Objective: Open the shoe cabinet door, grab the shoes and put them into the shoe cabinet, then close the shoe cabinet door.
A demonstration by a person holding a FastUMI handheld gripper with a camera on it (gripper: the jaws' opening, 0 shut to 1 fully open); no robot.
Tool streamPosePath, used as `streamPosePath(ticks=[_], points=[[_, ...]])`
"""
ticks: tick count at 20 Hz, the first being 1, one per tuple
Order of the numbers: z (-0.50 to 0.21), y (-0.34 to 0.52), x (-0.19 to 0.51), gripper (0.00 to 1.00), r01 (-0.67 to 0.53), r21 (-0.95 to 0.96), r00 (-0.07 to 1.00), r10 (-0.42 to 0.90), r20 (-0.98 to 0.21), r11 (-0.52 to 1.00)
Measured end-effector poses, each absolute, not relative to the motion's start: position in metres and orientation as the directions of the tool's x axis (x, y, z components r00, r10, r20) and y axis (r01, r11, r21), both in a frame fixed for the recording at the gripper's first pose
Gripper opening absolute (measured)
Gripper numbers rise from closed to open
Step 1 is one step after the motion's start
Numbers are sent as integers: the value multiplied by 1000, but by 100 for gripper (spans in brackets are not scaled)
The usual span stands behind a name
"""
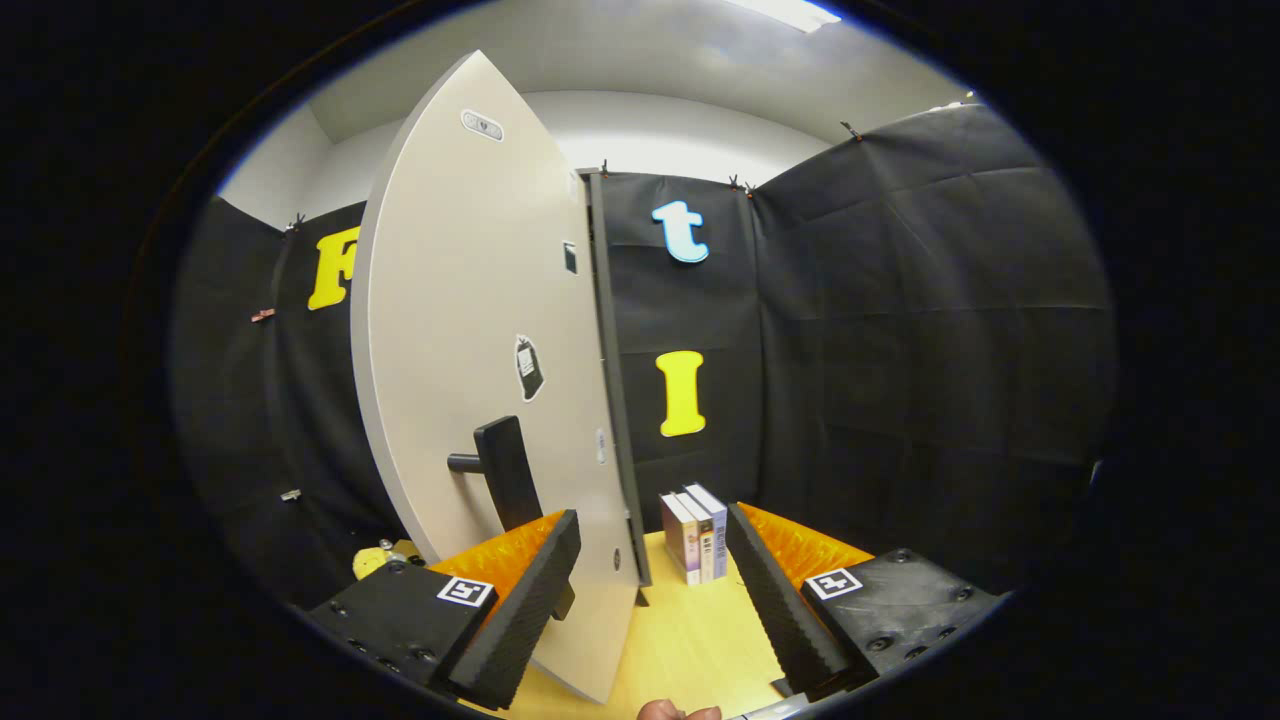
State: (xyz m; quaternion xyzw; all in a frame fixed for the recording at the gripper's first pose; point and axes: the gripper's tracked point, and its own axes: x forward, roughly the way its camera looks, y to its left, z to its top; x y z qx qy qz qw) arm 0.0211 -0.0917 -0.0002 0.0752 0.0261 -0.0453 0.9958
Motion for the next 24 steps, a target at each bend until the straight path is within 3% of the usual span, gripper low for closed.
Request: streamPosePath(ticks=[9, 24], points=[[-16, 31, 56, 98, -119, 147, 985, 135, -103, 982], [0, 44, 56, 97, -121, 121, 993, 122, -1, 985]])
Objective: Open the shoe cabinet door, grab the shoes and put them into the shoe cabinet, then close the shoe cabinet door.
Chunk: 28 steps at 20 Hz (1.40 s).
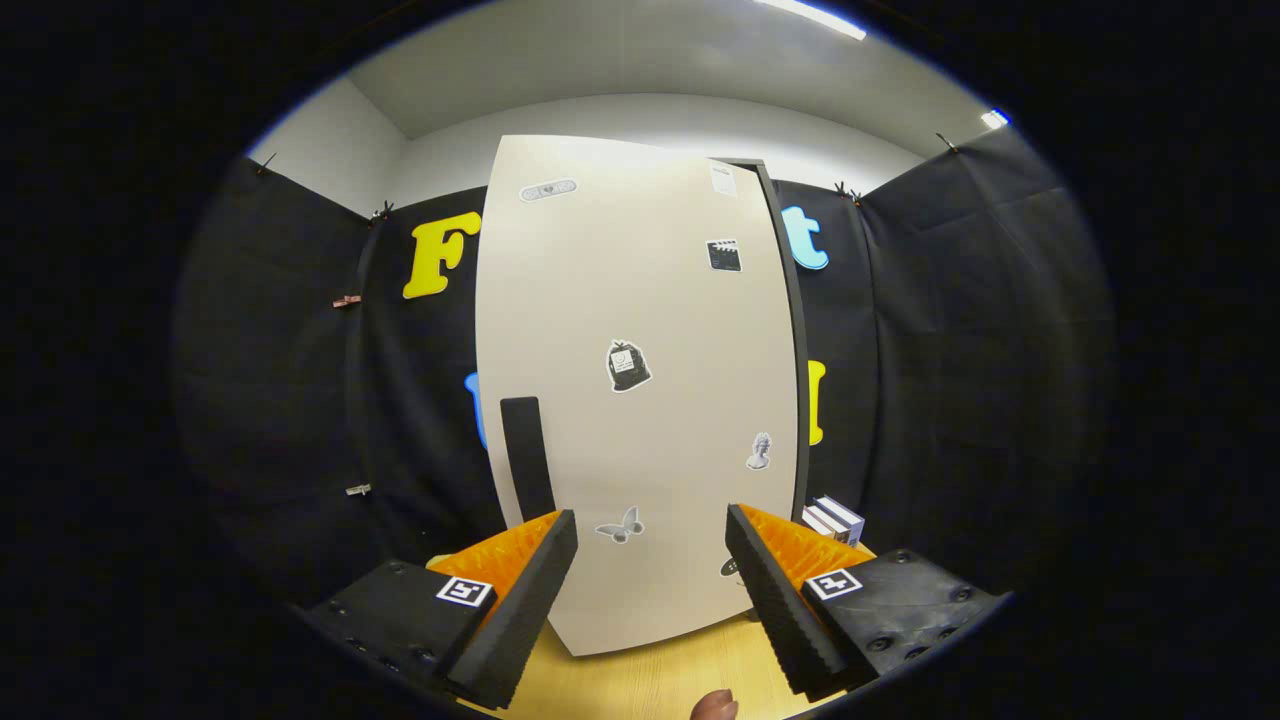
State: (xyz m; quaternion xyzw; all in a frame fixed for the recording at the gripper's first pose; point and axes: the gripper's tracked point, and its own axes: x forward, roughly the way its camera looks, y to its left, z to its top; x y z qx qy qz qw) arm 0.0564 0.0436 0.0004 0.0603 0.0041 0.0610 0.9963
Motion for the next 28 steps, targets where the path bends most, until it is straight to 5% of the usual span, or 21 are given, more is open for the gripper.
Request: streamPosePath(ticks=[28], points=[[0, 30, 57, 98, -93, 70, 996, 94, -11, 993]])
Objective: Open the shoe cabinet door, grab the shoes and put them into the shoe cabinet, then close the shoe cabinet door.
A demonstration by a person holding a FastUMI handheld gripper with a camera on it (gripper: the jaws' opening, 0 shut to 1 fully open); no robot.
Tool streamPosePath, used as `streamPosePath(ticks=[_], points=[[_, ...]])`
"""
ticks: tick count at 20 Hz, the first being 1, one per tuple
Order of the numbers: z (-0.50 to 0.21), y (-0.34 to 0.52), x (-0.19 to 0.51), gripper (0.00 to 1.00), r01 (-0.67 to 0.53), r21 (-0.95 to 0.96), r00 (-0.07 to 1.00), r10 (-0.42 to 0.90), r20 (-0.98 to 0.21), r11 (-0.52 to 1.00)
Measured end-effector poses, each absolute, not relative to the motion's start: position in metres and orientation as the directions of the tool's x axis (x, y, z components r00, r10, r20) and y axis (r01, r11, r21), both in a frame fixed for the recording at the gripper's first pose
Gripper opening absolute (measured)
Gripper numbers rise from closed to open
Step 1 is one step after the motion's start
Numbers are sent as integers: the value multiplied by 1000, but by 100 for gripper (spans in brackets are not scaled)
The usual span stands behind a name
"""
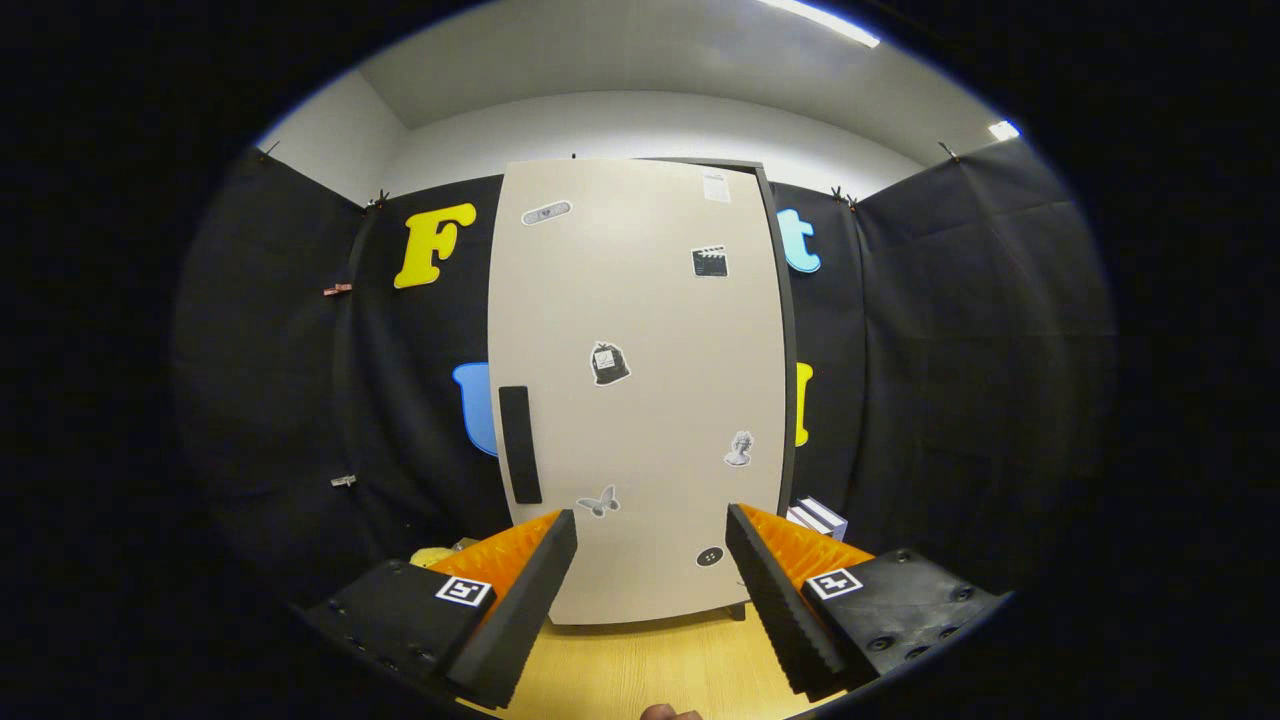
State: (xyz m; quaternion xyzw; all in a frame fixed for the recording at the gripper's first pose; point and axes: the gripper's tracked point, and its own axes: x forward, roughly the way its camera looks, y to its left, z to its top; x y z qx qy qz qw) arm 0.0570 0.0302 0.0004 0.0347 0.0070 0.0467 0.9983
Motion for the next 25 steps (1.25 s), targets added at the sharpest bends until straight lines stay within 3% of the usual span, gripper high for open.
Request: streamPosePath(ticks=[25], points=[[4, 28, 59, 98, -99, 26, 995, 99, 3, 995]])
